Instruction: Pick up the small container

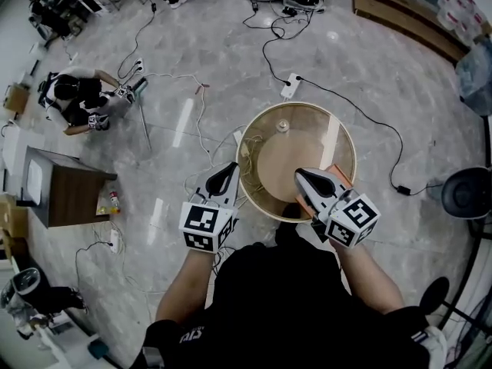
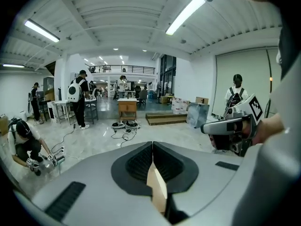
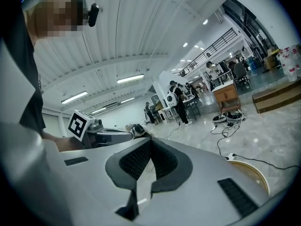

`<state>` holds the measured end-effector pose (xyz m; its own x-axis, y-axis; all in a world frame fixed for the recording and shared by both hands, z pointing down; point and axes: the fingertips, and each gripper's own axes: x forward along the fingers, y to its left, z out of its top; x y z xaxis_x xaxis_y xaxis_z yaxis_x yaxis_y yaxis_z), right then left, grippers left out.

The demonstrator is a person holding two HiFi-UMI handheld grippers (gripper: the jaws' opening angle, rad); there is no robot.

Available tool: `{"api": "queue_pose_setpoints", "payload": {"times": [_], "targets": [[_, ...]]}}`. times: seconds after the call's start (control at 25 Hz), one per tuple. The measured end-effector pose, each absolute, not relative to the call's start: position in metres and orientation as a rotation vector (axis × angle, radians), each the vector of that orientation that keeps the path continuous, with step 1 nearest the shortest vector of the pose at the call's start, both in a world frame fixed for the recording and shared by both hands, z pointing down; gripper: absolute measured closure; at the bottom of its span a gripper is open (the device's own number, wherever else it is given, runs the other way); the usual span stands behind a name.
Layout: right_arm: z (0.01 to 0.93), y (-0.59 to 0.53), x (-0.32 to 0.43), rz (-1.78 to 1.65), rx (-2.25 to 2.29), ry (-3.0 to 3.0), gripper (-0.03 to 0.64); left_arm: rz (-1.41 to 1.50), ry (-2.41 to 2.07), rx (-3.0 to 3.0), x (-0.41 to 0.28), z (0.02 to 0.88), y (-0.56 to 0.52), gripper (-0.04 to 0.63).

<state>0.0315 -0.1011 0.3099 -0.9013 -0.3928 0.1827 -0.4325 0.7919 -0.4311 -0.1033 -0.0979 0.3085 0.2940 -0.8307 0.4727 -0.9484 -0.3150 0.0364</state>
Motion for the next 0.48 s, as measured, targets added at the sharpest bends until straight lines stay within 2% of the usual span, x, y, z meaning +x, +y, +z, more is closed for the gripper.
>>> {"api": "queue_pose_setpoints", "payload": {"times": [0.48], "targets": [[0.315, -0.128, 0.057, 0.719, 0.688, -2.872, 0.603, 0.524, -1.602, 2.262, -0.086, 0.322, -0.134, 0.577]]}}
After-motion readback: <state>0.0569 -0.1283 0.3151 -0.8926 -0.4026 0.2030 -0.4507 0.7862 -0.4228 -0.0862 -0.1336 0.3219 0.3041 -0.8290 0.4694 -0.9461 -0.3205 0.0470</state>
